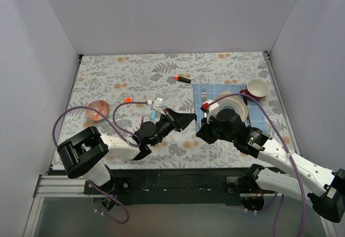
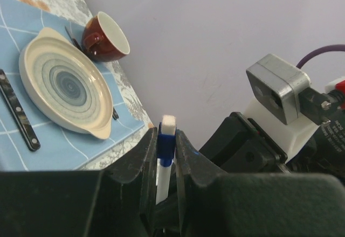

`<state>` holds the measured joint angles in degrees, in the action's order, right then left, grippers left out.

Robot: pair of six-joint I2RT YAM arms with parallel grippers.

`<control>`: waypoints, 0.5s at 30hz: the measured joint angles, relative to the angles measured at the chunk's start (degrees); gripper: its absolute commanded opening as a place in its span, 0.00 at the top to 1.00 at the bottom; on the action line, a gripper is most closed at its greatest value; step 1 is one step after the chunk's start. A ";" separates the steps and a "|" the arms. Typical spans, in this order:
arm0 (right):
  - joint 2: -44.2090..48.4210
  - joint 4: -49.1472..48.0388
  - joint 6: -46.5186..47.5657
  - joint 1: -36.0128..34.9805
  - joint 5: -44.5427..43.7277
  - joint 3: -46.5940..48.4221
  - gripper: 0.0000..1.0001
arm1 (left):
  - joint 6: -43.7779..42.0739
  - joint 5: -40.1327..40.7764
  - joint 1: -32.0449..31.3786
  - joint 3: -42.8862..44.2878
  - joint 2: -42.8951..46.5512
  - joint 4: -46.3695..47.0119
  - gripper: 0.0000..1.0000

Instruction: Insert the pens into the pen caps

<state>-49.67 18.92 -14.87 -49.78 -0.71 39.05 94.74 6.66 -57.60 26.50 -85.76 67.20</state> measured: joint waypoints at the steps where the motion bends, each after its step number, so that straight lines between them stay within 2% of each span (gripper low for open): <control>1: -0.15 0.37 0.24 0.24 -0.07 0.00 0.99 | 0.04 -0.07 0.00 0.13 -0.68 0.17 1.00; 13: -0.57 1.53 5.51 1.53 0.66 2.29 0.99 | -0.46 1.25 -0.33 0.98 1.16 -1.01 1.00; 15: -0.66 1.36 5.31 1.57 1.92 2.89 0.89 | -0.90 1.57 -0.26 1.09 3.69 -3.80 1.00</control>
<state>-50.33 20.27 -9.56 -48.21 1.21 41.93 93.84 8.23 -57.87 27.59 -82.06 63.40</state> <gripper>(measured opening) 0.109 0.143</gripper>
